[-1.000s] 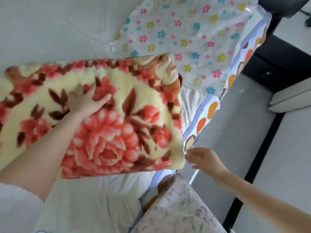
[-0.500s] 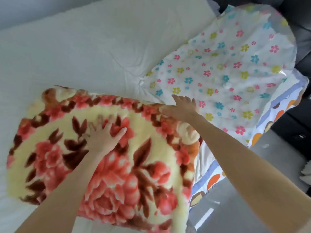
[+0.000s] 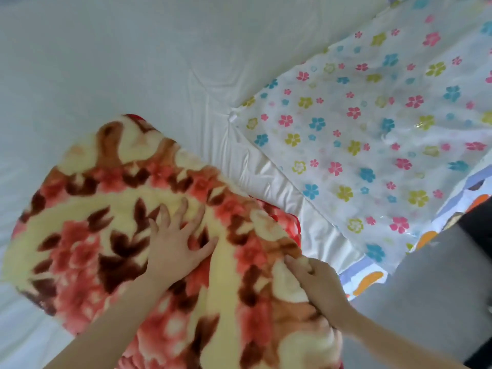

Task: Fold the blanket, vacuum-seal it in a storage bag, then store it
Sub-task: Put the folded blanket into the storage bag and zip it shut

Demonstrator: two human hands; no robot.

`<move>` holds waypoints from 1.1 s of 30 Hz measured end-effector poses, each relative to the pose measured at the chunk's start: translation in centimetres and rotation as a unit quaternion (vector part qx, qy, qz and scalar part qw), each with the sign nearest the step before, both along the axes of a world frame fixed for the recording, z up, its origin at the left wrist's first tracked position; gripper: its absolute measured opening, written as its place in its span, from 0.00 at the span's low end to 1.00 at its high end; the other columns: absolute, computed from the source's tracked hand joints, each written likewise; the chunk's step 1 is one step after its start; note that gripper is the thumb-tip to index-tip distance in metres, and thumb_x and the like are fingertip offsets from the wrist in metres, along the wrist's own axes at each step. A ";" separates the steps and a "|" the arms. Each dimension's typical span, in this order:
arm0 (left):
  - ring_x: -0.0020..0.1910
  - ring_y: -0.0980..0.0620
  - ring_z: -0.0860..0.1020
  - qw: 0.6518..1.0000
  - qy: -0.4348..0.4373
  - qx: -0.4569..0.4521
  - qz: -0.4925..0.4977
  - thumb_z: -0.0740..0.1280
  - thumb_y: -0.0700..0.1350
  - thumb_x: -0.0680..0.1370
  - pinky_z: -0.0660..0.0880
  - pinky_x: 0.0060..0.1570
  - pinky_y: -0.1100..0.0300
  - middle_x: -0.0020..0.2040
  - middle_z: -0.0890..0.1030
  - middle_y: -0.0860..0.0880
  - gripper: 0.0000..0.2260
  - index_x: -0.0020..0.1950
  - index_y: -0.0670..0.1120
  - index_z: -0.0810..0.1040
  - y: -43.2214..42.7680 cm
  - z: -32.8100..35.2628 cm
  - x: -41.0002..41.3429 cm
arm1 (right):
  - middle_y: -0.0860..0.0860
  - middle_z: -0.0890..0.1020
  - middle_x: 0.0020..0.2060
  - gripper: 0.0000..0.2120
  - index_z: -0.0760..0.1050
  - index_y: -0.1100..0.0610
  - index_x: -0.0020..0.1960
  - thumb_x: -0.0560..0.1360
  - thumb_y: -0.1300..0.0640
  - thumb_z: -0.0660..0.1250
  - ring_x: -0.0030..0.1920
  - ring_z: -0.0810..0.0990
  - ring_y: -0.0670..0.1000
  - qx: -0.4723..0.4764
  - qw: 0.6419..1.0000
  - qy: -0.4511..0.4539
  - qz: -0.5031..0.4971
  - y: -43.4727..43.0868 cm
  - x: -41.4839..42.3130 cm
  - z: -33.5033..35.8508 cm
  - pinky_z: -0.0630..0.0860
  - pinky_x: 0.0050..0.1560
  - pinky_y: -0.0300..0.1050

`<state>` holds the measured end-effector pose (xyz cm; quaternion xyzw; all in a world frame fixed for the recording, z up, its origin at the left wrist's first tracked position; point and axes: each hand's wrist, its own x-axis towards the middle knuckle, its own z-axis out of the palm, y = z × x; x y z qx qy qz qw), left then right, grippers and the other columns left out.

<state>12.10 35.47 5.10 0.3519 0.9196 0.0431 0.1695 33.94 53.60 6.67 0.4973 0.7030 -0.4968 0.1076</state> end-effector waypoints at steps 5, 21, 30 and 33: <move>0.66 0.26 0.65 0.989 0.015 0.031 -0.141 0.52 0.72 0.71 0.64 0.59 0.28 0.71 0.69 0.44 0.33 0.71 0.57 0.67 2.4 0.1 5.5 | 0.51 0.80 0.29 0.21 0.75 0.60 0.36 0.73 0.42 0.67 0.36 0.80 0.53 -0.020 0.997 -0.049 -0.054 -1.9 9.7 0.7 0.73 0.40 0.45; 0.73 0.33 0.57 0.958 0.251 0.110 -0.080 0.50 0.60 0.79 0.44 0.69 0.34 0.74 0.64 0.43 0.26 0.73 0.50 0.65 2.5 7.7 -6.7 | 0.52 0.69 0.23 0.22 0.70 0.61 0.30 0.80 0.52 0.59 0.24 0.67 0.51 0.460 0.727 0.434 0.266 5.0 -12.0 4.2 0.62 0.28 0.41; 0.69 0.44 0.69 0.991 0.088 -0.077 -0.068 0.47 0.61 0.78 0.52 0.65 0.28 0.63 0.77 0.48 0.25 0.66 0.53 0.74 6.2 -0.1 -11.0 | 0.51 0.71 0.29 0.29 0.63 0.54 0.31 0.78 0.35 0.44 0.36 0.74 0.56 0.343 0.837 0.141 0.401 11.5 -18.7 -4.9 0.69 0.39 0.46; 0.69 0.44 0.69 0.992 0.102 -0.049 -0.052 0.51 0.58 0.77 0.49 0.67 0.30 0.61 0.78 0.48 0.23 0.65 0.53 0.75 6.1 -0.5 -10.5 | 0.53 0.79 0.47 0.30 0.77 0.57 0.47 0.79 0.36 0.45 0.51 0.76 0.55 0.142 0.909 -0.025 0.391 14.6 -22.9 -3.9 0.70 0.55 0.48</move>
